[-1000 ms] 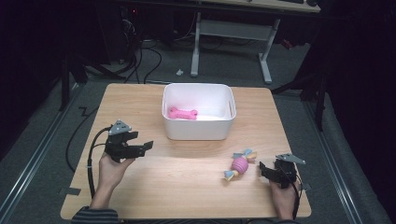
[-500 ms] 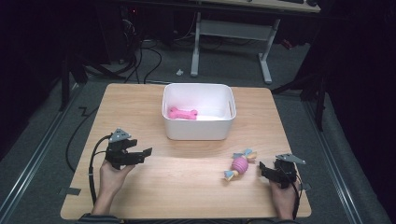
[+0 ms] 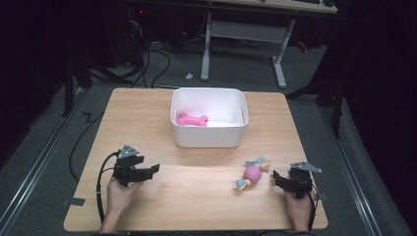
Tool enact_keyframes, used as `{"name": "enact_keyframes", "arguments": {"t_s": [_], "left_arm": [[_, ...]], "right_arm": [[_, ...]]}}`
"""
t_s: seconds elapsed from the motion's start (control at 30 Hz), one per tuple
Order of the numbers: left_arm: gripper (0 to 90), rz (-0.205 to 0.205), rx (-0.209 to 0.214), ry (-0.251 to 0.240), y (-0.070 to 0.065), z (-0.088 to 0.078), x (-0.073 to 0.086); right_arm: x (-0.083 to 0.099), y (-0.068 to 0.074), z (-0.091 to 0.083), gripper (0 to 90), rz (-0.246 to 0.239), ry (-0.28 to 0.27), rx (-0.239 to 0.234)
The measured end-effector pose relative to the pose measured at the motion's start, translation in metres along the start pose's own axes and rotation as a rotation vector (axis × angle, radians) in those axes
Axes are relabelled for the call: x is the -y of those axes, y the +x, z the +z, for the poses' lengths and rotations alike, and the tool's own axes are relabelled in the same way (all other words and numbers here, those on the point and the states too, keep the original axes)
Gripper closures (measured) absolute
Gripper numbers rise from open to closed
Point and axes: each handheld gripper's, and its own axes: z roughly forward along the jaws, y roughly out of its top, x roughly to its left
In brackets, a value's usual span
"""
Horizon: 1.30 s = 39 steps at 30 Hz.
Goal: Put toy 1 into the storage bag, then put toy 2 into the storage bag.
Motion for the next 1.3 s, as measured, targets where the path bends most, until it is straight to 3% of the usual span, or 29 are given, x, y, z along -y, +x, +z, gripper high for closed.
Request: {"name": "enact_keyframes", "arguments": {"t_s": [0.3, 0.6, 0.77, 0.83, 0.97, 1.3], "left_arm": [[25.9, 0.034, -0.042, 0.007, -0.007, 0.009, 0.008], [26.0, 0.082, -0.122, 0.028, -0.011, 0.02, 0.015], [26.3, 0.089, -0.14, 0.034, -0.011, 0.025, 0.016], [27.0, 0.074, -0.128, 0.03, -0.011, 0.027, 0.016], [28.3, 0.068, -0.146, 0.029, -0.011, 0.033, 0.014], [28.2, 0.099, -0.169, 0.028, -0.014, 0.045, 0.009]], "right_arm": [[0.0, 0.0, 0.0, 27.2, 0.0, 0.0, 0.0], [0.0, 0.0, 0.0, 27.2, 0.001, 0.0, 0.0], [0.0, 0.0, 0.0, 27.2, 0.001, 0.0, 0.0], [0.0, 0.0, 0.0, 27.2, 0.001, 0.0, -0.001], [0.0, 0.0, 0.0, 27.3, 0.0, 0.0, -0.001], [0.0, 0.0, 0.0, 27.5, 0.0, 0.0, -0.004]]}}
